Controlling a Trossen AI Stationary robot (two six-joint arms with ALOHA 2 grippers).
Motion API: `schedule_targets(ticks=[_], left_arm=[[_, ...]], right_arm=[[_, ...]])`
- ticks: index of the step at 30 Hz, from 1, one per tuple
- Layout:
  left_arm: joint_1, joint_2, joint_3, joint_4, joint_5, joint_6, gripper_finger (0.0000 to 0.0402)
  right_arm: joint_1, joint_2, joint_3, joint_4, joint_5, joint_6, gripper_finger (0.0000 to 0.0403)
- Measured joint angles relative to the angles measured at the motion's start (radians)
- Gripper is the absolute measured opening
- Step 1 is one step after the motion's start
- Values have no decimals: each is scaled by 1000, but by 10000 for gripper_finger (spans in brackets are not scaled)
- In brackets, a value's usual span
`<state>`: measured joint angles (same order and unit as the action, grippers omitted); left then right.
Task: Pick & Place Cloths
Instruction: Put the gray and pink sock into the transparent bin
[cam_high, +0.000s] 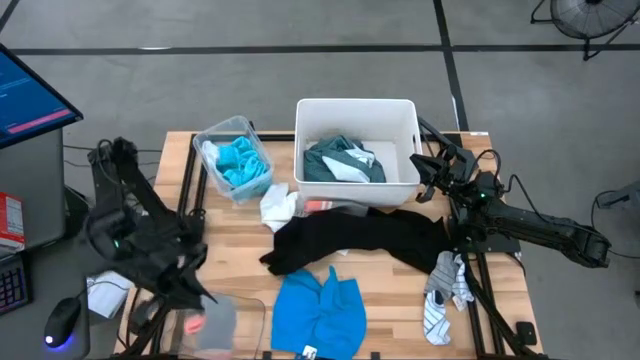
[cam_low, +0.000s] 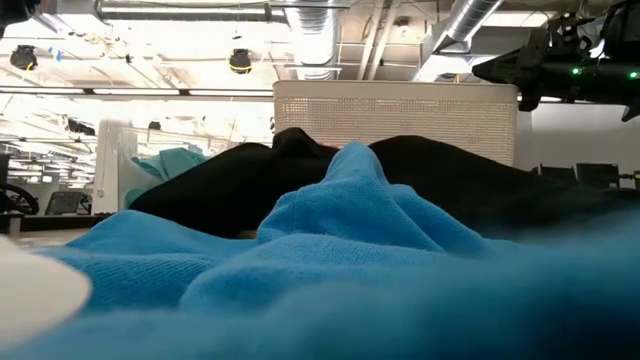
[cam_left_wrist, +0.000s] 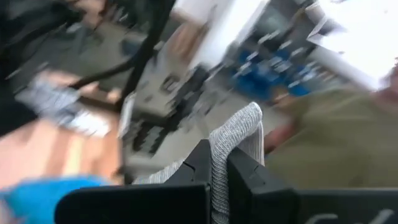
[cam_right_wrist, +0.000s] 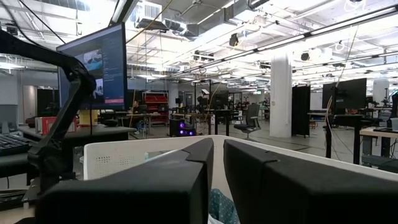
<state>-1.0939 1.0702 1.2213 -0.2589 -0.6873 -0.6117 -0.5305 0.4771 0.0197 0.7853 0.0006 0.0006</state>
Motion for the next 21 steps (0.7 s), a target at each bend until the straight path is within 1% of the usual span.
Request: schedule_targets(ticks=[3, 5, 7, 8, 11, 14, 18, 21], left_arm=[[-23, 32, 0, -137, -76, -78, 0], [-27, 47, 0, -229, -84, -157, 0], [-32, 62, 0, -341, -65, -276, 0], [-34, 70, 0, -395, -41, -337, 0], [-35, 90, 0, -539, 72, -535, 0], [-35, 123, 0, -630, 215, -688, 0], [-35, 184, 0, -650, 361, -761, 0], [-35, 245, 0, -653, 424, -784, 0]], right_arm=[[0, 0, 0, 0, 0, 0, 37], [0, 0, 0, 0, 0, 0, 37], [0, 0, 0, 0, 0, 0, 37], [0, 0, 0, 0, 0, 0, 37], [0, 0, 0, 0, 0, 0, 37], [0, 0, 0, 0, 0, 0, 37], [0, 0, 0, 0, 0, 0, 37], [0, 0, 0, 0, 0, 0, 37]])
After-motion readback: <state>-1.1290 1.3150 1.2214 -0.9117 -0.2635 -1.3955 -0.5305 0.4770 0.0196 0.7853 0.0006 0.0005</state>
